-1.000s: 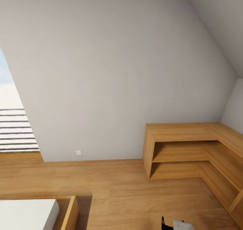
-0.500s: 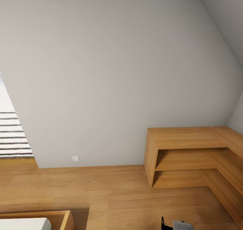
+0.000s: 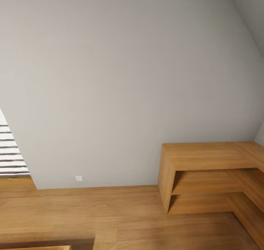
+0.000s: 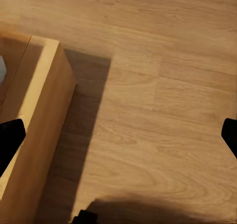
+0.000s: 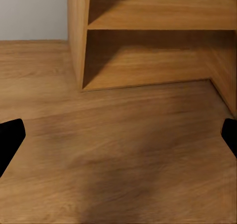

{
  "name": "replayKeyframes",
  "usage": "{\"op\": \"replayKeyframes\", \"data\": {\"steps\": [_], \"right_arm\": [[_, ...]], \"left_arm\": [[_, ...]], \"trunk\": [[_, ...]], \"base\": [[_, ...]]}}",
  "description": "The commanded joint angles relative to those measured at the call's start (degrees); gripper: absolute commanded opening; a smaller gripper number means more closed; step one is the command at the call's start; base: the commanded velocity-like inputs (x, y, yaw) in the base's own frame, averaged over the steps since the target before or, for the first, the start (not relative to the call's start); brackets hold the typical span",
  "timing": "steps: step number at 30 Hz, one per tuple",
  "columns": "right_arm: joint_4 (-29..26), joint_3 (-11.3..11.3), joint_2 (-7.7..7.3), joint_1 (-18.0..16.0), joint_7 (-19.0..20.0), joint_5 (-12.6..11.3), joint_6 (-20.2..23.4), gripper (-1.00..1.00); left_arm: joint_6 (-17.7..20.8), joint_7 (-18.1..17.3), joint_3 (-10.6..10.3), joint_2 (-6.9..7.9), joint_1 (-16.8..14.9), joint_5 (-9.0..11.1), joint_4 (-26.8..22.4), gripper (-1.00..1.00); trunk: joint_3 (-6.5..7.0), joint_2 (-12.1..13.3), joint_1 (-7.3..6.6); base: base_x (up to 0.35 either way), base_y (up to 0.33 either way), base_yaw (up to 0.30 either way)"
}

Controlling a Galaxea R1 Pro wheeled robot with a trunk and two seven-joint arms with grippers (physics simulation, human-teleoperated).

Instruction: In the bedroom, organize the workspace by keeping the computer under the desk, ensuring the monitor is on the desk, placing the keyboard on the desk next to the monitor, placing the mouse on the desk next to the keyboard, moving the folder from the swivel chair onto the desk next to the mouse, stacking the notebook on top of the folder with the pen on top of the notebook, and positioning the swivel chair next to the desk.

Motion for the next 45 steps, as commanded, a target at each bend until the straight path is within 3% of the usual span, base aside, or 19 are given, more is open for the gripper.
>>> {"op": "replayKeyframes", "data": {"steps": [1,4,10,11,13,19,45], "right_arm": [[0.1,0.6,-0.01,0.6,-0.5,0.0,0.0,1.00],[0.5,0.4,-0.16,5.0,-0.4,-0.2,-0.2,1.00],[0.7,0.4,-0.22,8.2,-0.4,-0.3,-0.3,1.00],[0.7,0.4,-0.21,10.1,-0.3,-0.3,-0.6,1.00],[0.7,0.5,-0.13,10.8,-0.3,-0.3,-2.1,1.00],[0.7,0.5,-0.12,11.3,-0.3,-0.2,-3.7,1.00],[0.7,0.6,-0.13,11.5,-0.2,-0.1,-4.1,1.00]], "left_arm": [[-0.2,0.5,-0.4,0.08,0.0,0.5,0.9,1.00],[-0.4,0.4,-0.2,0.20,0.0,0.4,6.5,1.00],[-3.0,0.0,-0.2,0.24,0.0,0.5,14.7,1.00],[-6.1,-0.1,0.1,0.25,0.0,0.5,21.0,1.00],[-8.8,-0.1,0.2,0.26,0.0,0.5,23.1,1.00],[-11.1,-0.1,0.4,0.26,0.0,0.6,24.5,1.00],[-11.2,-0.2,0.3,0.11,0.0,0.6,24.7,1.00]], "trunk": [[-0.06,0.0,0.02],[-0.06,0.0,0.02],[-0.06,0.0,0.02],[-0.06,0.0,0.02],[-0.06,0.0,0.02],[-0.06,0.0,0.02],[-0.06,0.0,0.02]], "base": [[0.115,0.000,0.000],[0.050,0.000,0.000],[0.014,0.000,0.000],[0.002,0.000,-0.041],[0.001,0.000,-0.139],[0.000,0.000,-0.224],[0.000,0.000,-0.259]]}}
